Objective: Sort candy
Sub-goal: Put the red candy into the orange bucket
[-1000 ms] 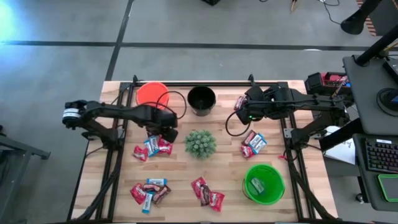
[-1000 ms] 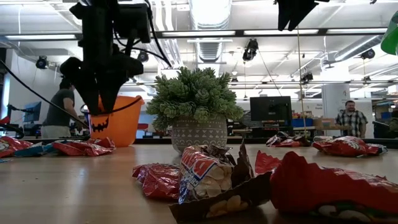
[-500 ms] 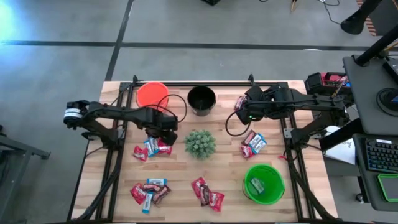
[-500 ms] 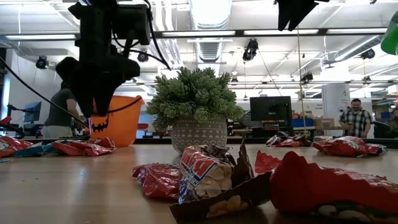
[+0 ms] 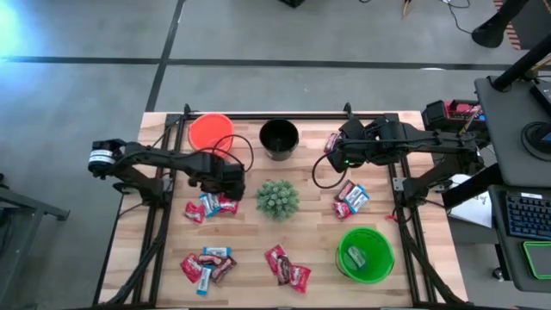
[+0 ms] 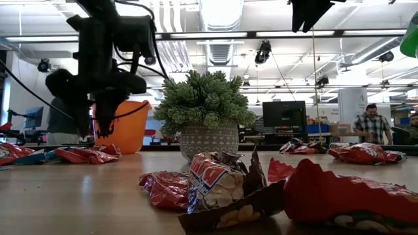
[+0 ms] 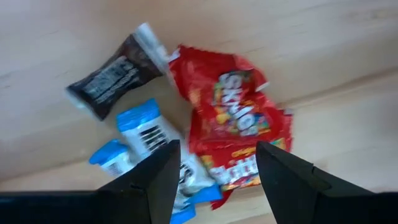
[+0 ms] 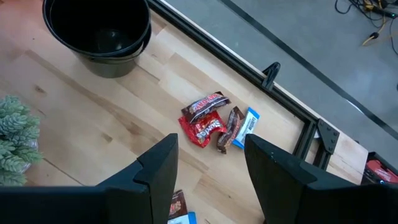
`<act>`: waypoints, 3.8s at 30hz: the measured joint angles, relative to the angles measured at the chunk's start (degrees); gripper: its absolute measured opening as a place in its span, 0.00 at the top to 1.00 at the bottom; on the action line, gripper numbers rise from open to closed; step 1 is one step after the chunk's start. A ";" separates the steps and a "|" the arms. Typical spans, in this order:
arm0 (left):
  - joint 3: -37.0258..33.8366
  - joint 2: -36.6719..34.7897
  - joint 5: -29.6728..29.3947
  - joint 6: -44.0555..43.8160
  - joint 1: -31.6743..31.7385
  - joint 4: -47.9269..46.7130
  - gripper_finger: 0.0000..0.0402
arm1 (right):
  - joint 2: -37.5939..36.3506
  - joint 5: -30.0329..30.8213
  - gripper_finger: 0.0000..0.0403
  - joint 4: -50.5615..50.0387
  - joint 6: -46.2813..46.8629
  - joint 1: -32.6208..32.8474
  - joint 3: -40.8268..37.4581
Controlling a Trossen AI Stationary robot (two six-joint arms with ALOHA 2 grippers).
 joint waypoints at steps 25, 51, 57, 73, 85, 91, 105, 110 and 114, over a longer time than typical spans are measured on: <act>-7.28 0.00 -0.26 -5.22 1.29 11.30 0.52 | 0.02 -1.37 0.56 0.22 0.04 0.02 0.00; -10.65 -0.07 -3.07 -5.16 1.38 15.46 1.00 | 0.02 -1.35 0.56 0.48 0.00 0.02 0.00; -7.97 -0.20 -3.63 -1.31 1.25 15.36 1.00 | 0.02 -1.35 0.56 0.48 0.00 0.02 0.00; -2.13 -4.59 -3.52 3.38 1.25 8.46 1.00 | 0.02 -1.32 0.56 0.47 0.00 0.02 0.00; 5.19 -13.74 -9.77 9.33 2.67 -2.23 1.00 | 0.02 -1.29 0.56 0.46 0.00 0.02 0.00; 10.56 -16.63 -14.96 12.91 6.90 -8.67 1.00 | 0.02 -1.31 0.56 0.48 0.13 0.02 0.00; 16.14 -17.89 -17.22 25.42 21.96 -11.56 1.00 | 0.02 -2.47 0.56 0.07 0.07 0.02 0.00; 15.18 -16.23 -17.11 30.30 25.59 -11.52 1.00 | 0.02 -2.50 0.56 -0.01 -0.58 0.02 0.00; 15.18 -15.16 -16.80 34.29 26.27 -10.96 1.00 | 0.02 -2.64 0.56 -0.04 -2.12 0.02 0.00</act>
